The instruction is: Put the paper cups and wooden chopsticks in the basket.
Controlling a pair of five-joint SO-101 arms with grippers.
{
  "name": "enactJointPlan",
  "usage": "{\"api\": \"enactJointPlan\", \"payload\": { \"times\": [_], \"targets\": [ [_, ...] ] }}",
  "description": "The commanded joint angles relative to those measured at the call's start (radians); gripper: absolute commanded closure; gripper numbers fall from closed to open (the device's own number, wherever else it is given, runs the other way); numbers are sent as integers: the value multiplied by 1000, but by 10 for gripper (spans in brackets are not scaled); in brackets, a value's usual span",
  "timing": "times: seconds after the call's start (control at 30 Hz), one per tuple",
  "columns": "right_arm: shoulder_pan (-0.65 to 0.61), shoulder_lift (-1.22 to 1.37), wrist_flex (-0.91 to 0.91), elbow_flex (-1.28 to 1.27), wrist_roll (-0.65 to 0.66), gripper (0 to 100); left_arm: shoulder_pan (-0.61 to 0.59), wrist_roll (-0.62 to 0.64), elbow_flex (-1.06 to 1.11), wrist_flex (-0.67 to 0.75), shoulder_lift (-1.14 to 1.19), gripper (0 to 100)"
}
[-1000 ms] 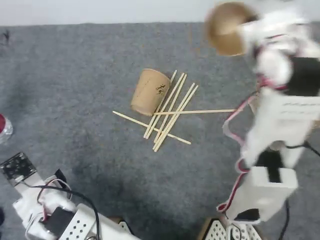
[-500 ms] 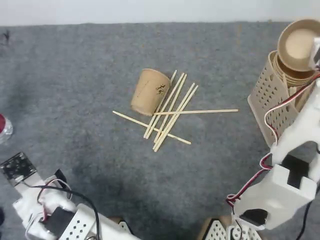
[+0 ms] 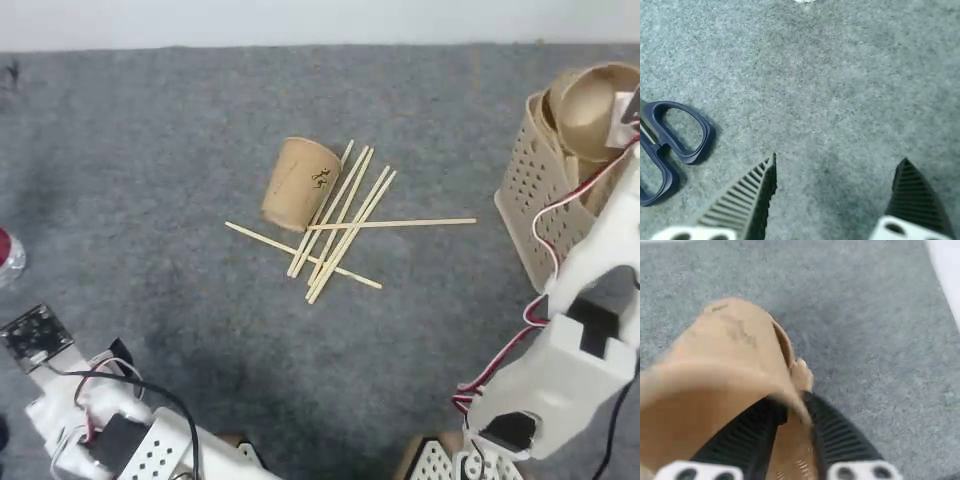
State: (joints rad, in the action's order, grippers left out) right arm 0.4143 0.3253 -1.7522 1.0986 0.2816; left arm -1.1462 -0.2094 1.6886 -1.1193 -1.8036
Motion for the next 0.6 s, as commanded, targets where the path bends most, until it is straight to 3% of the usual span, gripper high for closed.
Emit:
{"api": "enactJointPlan", "payload": {
  "times": [0.0,0.27,0.57],
  "targets": [
    [21,-8,13,6,-37,650,2,9,-5,-3,-15,650],
    [18,-10,71,6,-9,799,2,9,-5,-3,-15,650],
    [5,18,346,-2,-8,801,2,9,-5,-3,-15,650]
  ]
}}
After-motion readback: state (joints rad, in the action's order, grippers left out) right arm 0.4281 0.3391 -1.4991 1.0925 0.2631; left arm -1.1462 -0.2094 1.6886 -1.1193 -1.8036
